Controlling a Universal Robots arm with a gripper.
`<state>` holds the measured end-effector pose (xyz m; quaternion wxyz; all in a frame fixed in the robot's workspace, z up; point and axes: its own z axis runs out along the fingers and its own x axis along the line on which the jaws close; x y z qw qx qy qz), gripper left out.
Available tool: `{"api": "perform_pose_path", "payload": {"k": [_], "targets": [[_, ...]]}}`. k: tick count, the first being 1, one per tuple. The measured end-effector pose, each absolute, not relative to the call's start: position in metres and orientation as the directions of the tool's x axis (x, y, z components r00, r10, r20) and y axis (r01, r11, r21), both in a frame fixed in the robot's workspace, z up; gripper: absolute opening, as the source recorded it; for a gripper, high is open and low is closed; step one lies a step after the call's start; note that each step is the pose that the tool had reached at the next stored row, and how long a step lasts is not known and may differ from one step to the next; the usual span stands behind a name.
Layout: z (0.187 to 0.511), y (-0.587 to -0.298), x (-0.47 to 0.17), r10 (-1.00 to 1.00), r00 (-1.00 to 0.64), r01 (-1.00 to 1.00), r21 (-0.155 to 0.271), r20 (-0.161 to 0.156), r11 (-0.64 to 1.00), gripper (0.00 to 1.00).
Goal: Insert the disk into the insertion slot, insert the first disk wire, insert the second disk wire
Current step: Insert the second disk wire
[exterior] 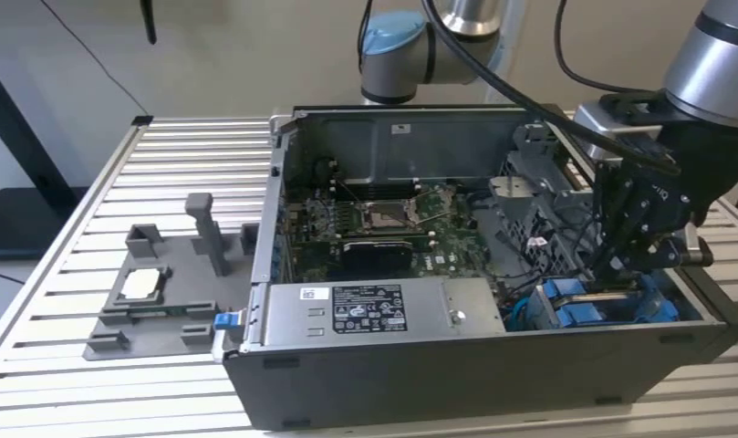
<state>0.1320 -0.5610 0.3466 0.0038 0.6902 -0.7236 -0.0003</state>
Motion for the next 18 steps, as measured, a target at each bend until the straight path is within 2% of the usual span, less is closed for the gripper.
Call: {"api": "perform_pose_path", "payload": {"k": [18], "targets": [[0.3444,-0.5576,0.1321,-0.998,-0.047,-0.999,-0.001,0.032,0.047,0.16]]}}
